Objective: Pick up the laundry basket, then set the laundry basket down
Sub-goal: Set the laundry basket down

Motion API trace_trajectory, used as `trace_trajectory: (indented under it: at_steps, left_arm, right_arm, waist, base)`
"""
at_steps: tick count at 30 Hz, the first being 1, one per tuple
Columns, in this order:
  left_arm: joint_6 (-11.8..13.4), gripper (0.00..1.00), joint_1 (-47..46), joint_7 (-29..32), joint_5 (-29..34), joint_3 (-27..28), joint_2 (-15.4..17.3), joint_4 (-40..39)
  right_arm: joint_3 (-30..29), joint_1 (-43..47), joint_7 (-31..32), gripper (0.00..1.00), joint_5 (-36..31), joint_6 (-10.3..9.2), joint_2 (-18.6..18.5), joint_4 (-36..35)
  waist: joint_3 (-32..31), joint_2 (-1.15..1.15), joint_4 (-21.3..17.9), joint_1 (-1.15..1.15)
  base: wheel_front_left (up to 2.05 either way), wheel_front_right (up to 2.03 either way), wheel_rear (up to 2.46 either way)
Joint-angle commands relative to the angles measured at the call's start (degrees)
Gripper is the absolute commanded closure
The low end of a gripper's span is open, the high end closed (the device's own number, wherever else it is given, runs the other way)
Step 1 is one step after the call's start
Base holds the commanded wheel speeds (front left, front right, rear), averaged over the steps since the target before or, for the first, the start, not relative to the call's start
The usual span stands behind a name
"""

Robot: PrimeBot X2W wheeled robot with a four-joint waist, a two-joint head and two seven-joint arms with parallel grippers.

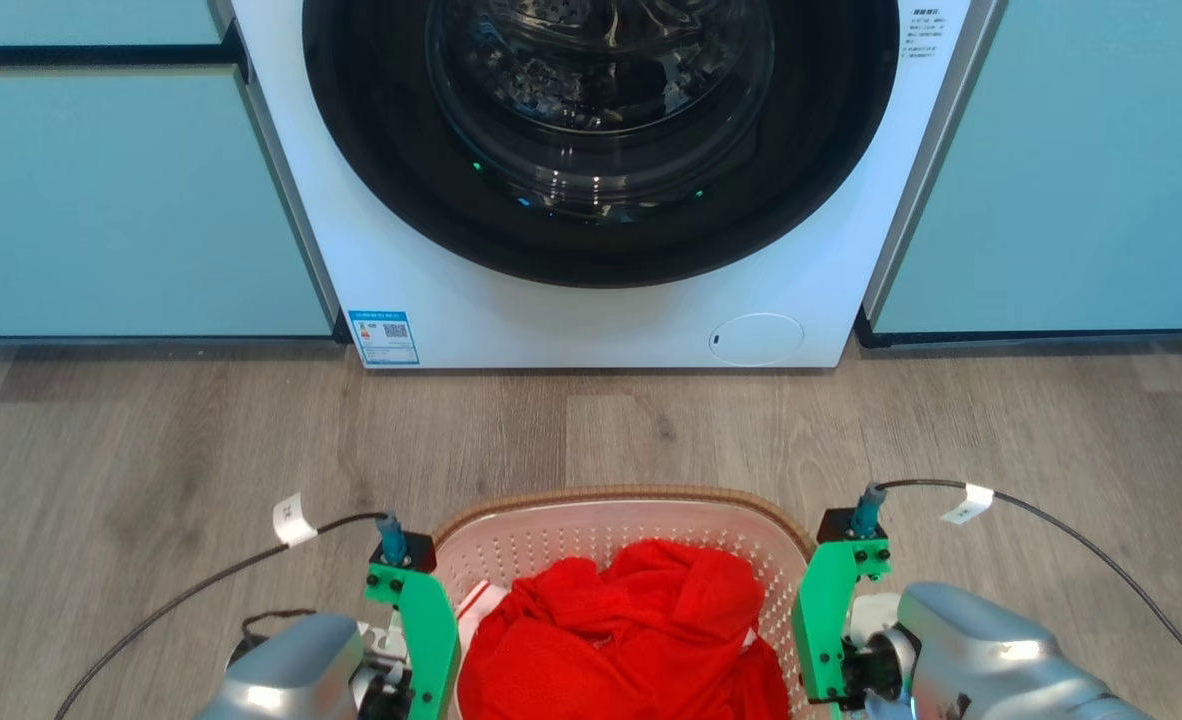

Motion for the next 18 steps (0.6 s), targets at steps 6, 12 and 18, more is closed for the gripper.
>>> trace_trajectory:
  at_steps: [6, 12, 18]
  left_arm:
    - [-0.5, 1.0, -3.2, -1.1, 0.1, 0.3, 0.1, -0.5]
    - [-0.5, 1.0, -4.0, -2.3, 0.4, 0.3, -0.2, -0.2]
    - [-0.5, 1.0, -7.5, -5.2, 1.0, 0.3, -0.8, 0.8]
  right_arm:
    - [0.3, -3.0, -1.8, 1.0, 0.1, 0.42, -0.1, -1.0]
    - [0.3, -4.1, -4.4, 1.0, -0.2, 0.42, -0.5, -1.5]
    - [0.2, -6.9, -7.6, 1.0, -0.7, 0.42, -1.5, -2.3]
  waist:
    - [1.6, 0.0, -0.2, 0.0]
    - [5.6, 0.0, -0.6, 0.0]
    - [13.8, 0.0, -1.1, 0.0]
  base:
    - [0.0, 0.0, 0.0]
    - [0.0, 0.0, 0.0]
    - [0.0, 0.0, 0.0]
